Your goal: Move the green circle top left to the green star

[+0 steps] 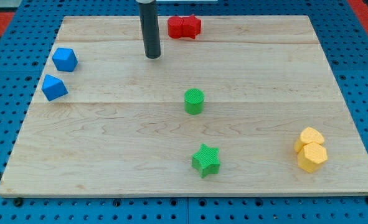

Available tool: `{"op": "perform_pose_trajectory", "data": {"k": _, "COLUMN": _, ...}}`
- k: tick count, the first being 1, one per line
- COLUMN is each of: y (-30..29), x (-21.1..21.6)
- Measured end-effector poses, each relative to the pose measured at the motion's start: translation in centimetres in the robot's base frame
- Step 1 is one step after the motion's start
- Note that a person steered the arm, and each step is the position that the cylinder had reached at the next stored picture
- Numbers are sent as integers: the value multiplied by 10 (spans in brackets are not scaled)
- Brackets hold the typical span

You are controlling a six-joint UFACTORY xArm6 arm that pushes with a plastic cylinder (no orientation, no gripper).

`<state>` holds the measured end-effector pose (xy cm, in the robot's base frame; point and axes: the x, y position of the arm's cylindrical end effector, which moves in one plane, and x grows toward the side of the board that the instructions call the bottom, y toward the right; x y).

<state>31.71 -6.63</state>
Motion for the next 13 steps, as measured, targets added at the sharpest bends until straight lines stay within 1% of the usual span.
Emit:
{"op": "perform_pose_trajectory", "data": {"k": 1, "y": 4, "x": 4}}
{"op": "perform_pose_trajectory", "data": {"k": 3, "y": 87, "x": 66}}
{"op": "perform_pose_trajectory", "data": {"k": 4, "y": 105, "x": 92}}
{"op": "perform_pose_trajectory", "data": {"k": 5, "y": 105, "x": 122}}
{"op": "perform_pose_trajectory", "data": {"k": 6, "y": 93, "x": 147}}
{"op": "perform_pose_trajectory", "data": {"k": 7, "y": 85, "x": 166}}
{"op": "perform_pose_trajectory", "data": {"k": 8, "y": 87, "x": 140}}
{"op": "perform_pose_trajectory", "data": {"k": 9, "y": 55, "x": 132}}
{"op": "perform_pose_trajectory", "data": {"k": 10, "y": 44, "x": 164}}
{"op": "perform_pose_trajectory", "data": {"k": 11, "y": 44, "x": 163}}
{"op": "perform_pose_trajectory", "data": {"k": 12, "y": 31, "x": 145}}
{"op": "perform_pose_trajectory", "data": {"k": 13, "y": 22, "x": 171}}
